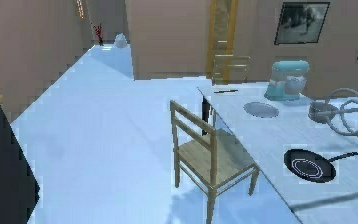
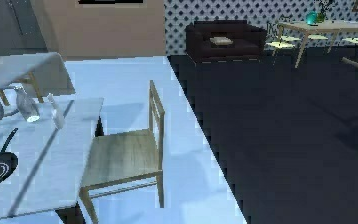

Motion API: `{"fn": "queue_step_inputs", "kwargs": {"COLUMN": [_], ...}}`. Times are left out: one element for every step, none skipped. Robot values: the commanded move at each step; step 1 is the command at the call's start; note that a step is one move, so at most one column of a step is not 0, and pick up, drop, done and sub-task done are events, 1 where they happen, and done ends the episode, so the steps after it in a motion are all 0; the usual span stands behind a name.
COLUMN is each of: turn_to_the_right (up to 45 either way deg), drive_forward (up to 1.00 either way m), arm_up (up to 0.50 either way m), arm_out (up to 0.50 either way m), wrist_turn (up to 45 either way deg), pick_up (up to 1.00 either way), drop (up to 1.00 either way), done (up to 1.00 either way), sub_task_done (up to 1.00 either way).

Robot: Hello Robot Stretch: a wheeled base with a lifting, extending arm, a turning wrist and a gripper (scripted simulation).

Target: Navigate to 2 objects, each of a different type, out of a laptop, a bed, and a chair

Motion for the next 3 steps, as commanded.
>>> {"fn": "queue_step_inputs", "kwargs": {"turn_to_the_right": [-6.0, 0.0, 18.0], "drive_forward": [0.00, 0.05, 0.00], "arm_up": [0.00, 0.00, 0.00], "arm_out": [0.00, 0.00, 0.00], "wrist_turn": [0.0, 0.0, 0.0], "pick_up": [0.00, 0.00, 0.00], "drop": [0.00, 0.00, 0.00], "done": [0.00, 0.00, 0.00], "sub_task_done": [0.00, 0.00, 0.00]}}
